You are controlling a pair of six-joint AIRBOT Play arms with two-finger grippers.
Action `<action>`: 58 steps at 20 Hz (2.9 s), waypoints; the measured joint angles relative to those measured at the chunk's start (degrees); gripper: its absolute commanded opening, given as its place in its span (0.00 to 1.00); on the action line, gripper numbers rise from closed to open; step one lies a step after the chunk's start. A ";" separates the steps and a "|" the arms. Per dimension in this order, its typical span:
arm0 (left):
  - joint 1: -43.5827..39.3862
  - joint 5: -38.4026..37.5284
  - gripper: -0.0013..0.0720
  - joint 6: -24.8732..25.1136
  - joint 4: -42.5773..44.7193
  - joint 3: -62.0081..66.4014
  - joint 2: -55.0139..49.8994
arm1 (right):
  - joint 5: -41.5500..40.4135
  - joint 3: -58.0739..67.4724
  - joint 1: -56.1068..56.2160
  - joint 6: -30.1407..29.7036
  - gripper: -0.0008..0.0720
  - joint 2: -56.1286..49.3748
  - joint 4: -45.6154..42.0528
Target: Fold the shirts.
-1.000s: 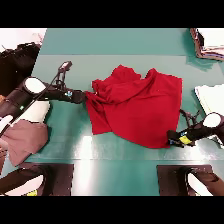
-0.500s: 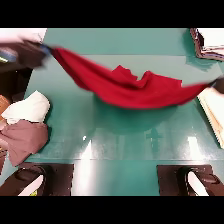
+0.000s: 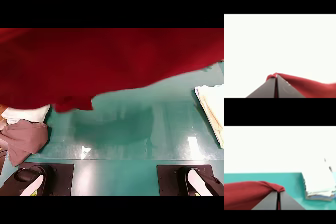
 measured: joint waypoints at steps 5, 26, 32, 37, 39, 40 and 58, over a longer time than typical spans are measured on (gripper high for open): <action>0.00 -1.62 0.04 -3.32 5.68 -4.42 -0.50 | -0.57 -4.35 -2.47 -0.81 0.03 2.14 0.04; 8.46 12.46 0.04 -5.79 3.98 -37.03 -42.56 | -1.29 -10.75 12.72 0.31 0.03 -50.23 -4.26; 9.46 -3.04 0.04 -0.92 1.31 -38.88 -43.58 | 5.05 -11.32 12.70 -2.36 0.03 -52.09 -4.72; 9.60 -7.19 0.21 0.37 -0.74 -45.44 -43.69 | 5.79 -21.88 12.68 -3.37 0.04 -49.92 -4.68; 9.60 -7.54 0.79 0.35 -1.46 -47.04 -43.69 | 5.11 -25.20 12.68 -3.41 0.58 -48.72 -4.50; 9.60 -7.63 0.68 0.02 -1.73 -47.54 -43.65 | 5.01 -26.27 12.68 -3.43 0.62 -48.15 -4.52; -0.66 -13.05 0.68 -14.67 -6.36 -96.41 0.22 | 8.57 -29.24 10.67 -3.58 0.62 -28.41 -4.44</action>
